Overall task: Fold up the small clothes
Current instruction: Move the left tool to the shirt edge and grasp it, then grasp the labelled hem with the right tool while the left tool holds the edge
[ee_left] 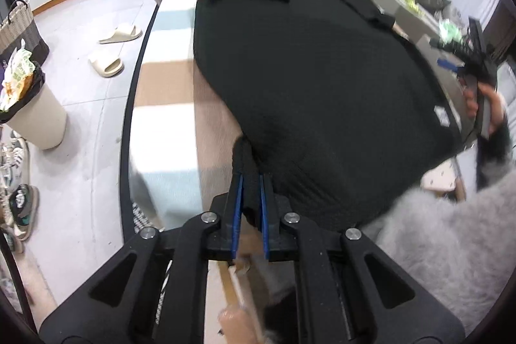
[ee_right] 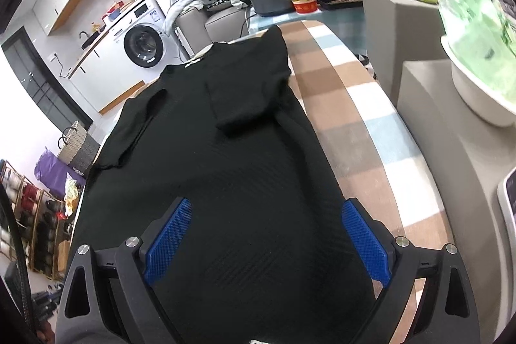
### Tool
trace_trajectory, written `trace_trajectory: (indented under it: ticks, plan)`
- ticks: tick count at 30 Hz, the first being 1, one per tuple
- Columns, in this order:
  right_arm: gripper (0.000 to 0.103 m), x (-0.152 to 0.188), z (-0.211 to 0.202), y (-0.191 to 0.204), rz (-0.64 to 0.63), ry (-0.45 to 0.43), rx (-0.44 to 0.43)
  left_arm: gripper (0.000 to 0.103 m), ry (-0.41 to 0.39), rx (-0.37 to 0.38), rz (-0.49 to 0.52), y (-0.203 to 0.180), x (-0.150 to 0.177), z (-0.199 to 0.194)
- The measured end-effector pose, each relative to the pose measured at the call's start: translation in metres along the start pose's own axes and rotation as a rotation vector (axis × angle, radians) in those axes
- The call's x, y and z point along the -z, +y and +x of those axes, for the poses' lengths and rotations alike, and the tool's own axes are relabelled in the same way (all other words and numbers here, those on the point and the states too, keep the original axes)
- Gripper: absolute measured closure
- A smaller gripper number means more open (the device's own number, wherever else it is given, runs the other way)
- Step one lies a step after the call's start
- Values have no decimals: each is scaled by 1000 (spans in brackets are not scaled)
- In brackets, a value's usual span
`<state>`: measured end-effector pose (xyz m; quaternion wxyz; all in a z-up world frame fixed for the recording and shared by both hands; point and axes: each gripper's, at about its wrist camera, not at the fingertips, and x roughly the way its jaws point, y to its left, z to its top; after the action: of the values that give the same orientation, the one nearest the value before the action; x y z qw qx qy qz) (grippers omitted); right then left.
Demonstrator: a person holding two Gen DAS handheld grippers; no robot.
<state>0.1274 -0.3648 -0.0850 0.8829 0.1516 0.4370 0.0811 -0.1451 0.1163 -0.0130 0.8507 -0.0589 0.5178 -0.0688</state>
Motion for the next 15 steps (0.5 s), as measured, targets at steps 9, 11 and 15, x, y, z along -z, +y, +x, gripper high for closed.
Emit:
trace_trajectory:
  ticks: [9, 11, 15]
  plan:
    - [7, 10, 4, -17, 19, 28, 32, 73, -120, -12, -19, 5, -8, -31]
    - [7, 14, 7, -23, 22, 51, 46, 68, -137, -21, -57, 9, -21, -23]
    - [7, 25, 7, -37, 28, 83, 57, 66, -162, -60, -169, 20, -50, 6]
